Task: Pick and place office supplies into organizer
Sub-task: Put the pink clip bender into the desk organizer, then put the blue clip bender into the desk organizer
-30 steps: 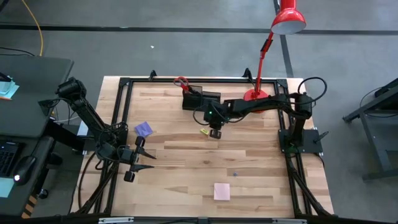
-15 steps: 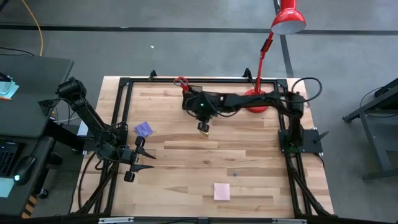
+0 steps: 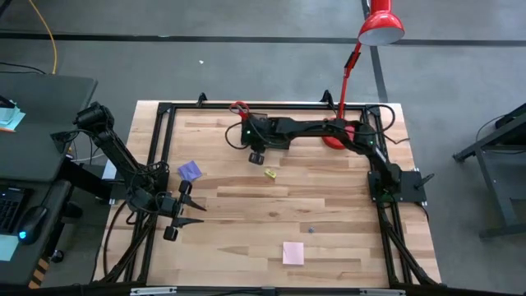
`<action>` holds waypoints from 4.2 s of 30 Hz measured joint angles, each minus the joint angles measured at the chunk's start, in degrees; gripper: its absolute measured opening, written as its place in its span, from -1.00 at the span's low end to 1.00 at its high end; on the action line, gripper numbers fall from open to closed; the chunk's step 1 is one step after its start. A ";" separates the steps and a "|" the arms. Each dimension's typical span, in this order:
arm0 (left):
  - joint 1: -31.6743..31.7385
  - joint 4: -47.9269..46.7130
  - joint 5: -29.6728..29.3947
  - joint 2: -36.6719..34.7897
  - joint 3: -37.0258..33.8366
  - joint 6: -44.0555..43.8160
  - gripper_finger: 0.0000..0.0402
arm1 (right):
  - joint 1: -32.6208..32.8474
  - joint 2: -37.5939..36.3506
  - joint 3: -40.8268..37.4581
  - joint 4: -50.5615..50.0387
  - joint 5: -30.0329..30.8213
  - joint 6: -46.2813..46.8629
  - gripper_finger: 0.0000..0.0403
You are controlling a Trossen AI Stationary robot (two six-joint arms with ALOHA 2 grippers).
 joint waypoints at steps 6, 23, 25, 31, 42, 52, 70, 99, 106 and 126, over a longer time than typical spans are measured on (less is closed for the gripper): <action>0.00 -0.41 0.19 0.00 0.00 0.00 -0.25 | -0.04 1.38 1.54 1.03 2.64 -1.14 -0.82; 0.00 -0.52 0.19 0.00 -0.02 0.00 -0.25 | -2.23 1.38 1.81 1.05 4.07 0.87 -0.83; 0.00 -0.50 0.19 0.00 0.00 -0.01 -0.25 | -2.33 1.38 1.81 0.95 4.16 1.29 -0.81; 0.00 -0.50 0.19 0.00 0.00 -0.29 -0.25 | -2.00 1.38 1.81 1.95 8.29 2.16 -0.54; 0.00 -0.93 0.19 0.00 0.00 -0.96 -0.25 | -0.26 1.22 2.48 -1.65 9.64 2.70 -0.29; 0.00 -2.77 -0.18 0.00 -0.02 -1.33 -0.25 | 8.04 0.74 10.16 -19.64 13.70 7.80 -0.36; 0.02 -2.20 -1.15 -0.02 -0.02 -3.20 -0.25 | 29.02 -6.77 10.23 -33.30 16.50 34.42 -0.36; 0.02 -1.75 -4.19 -0.02 0.00 -11.37 -0.25 | 55.44 -6.57 -5.66 -47.74 17.57 102.72 -0.36; 0.00 -1.72 -6.31 -0.02 0.00 -11.74 -0.25 | 56.67 -6.75 -7.63 -48.57 15.22 116.04 -0.36; -0.02 6.54 -3.67 0.00 0.00 -13.61 -0.25 | 54.81 -6.82 -7.61 -39.94 20.04 133.72 -0.36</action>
